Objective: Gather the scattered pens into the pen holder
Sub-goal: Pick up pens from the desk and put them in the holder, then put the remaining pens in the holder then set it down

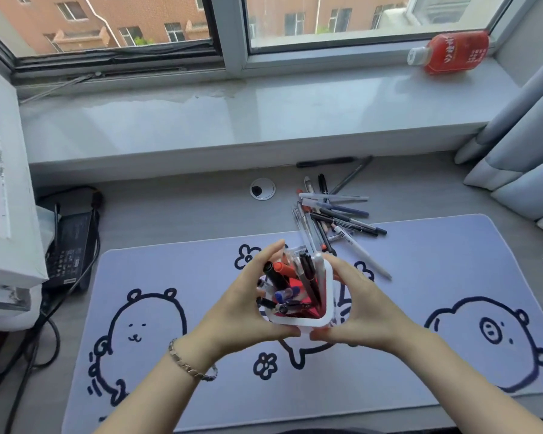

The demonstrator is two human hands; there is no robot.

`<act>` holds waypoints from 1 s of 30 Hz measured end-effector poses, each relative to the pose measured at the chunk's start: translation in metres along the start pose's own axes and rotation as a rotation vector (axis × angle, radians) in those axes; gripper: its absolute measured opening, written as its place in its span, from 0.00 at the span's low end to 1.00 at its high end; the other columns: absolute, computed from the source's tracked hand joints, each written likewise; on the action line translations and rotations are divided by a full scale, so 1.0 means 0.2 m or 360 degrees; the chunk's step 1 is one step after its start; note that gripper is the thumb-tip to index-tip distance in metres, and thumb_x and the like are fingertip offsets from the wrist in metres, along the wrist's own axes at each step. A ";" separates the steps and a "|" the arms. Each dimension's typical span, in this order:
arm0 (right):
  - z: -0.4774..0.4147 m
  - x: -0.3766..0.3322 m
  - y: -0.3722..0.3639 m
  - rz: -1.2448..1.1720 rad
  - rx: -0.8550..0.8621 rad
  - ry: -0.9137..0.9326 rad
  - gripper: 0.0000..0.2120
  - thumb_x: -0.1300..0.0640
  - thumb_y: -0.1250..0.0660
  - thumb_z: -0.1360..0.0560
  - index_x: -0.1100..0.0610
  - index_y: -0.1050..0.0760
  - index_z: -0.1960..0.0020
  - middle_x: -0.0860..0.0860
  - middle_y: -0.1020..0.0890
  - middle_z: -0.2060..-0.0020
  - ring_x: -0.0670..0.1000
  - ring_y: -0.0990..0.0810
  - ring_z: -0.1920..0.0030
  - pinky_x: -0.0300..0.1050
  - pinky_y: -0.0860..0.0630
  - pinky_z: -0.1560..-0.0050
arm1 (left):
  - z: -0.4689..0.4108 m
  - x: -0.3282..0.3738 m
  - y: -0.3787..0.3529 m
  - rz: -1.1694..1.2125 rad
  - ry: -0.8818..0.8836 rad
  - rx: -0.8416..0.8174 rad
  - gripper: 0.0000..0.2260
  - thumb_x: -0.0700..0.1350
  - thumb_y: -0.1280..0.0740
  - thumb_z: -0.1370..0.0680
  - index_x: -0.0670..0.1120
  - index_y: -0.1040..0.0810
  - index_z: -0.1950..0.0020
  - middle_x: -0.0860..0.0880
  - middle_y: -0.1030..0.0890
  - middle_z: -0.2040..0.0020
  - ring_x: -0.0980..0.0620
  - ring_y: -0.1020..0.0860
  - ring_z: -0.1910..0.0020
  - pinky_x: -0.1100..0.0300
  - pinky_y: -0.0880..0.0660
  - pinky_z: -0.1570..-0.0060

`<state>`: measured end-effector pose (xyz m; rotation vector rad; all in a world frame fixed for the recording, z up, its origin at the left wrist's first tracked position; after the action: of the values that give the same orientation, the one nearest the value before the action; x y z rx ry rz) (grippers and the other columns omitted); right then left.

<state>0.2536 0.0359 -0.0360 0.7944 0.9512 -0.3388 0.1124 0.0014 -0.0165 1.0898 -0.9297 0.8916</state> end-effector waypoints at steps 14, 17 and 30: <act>-0.75 0.08 0.08 0.1267 0.0218 -0.0565 0.14 0.64 0.41 0.23 0.65 0.31 0.38 0.62 0.26 0.39 0.62 0.26 0.39 0.53 0.26 0.44 | 0.00 -0.21 0.18 0.0107 0.0230 0.0540 0.45 0.35 0.22 0.38 0.72 0.40 0.39 0.54 0.28 0.39 0.54 0.21 0.49 0.63 0.21 0.55; -0.80 0.07 0.02 0.1470 0.0142 -0.0578 0.16 0.71 0.42 0.26 0.65 0.28 0.39 0.61 0.23 0.41 0.61 0.24 0.40 0.51 0.25 0.46 | -0.01 -0.24 0.16 0.0075 0.0273 0.0487 0.44 0.38 0.21 0.38 0.72 0.40 0.38 0.55 0.29 0.37 0.48 0.23 0.44 0.55 0.21 0.47; -0.28 -0.41 0.38 -0.0337 0.0987 0.0576 0.06 0.60 0.42 0.23 0.50 0.31 0.54 0.46 0.26 0.63 0.41 0.27 0.66 0.30 0.30 0.65 | -0.01 -0.26 0.16 -0.0030 0.0318 0.0413 0.45 0.40 0.22 0.37 0.75 0.45 0.38 0.57 0.31 0.37 0.53 0.23 0.46 0.59 0.24 0.45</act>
<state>0.2193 0.1218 0.0472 1.3542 1.2963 -0.7108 0.0640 0.0029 -0.0552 1.2021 -0.6491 1.1056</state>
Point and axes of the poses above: each hand's wrist, its own z-axis away from the middle knuckle, its own y-axis out of the back of the hand, x = y × z, the point moved 8 cm from there along -z, towards the middle knuckle
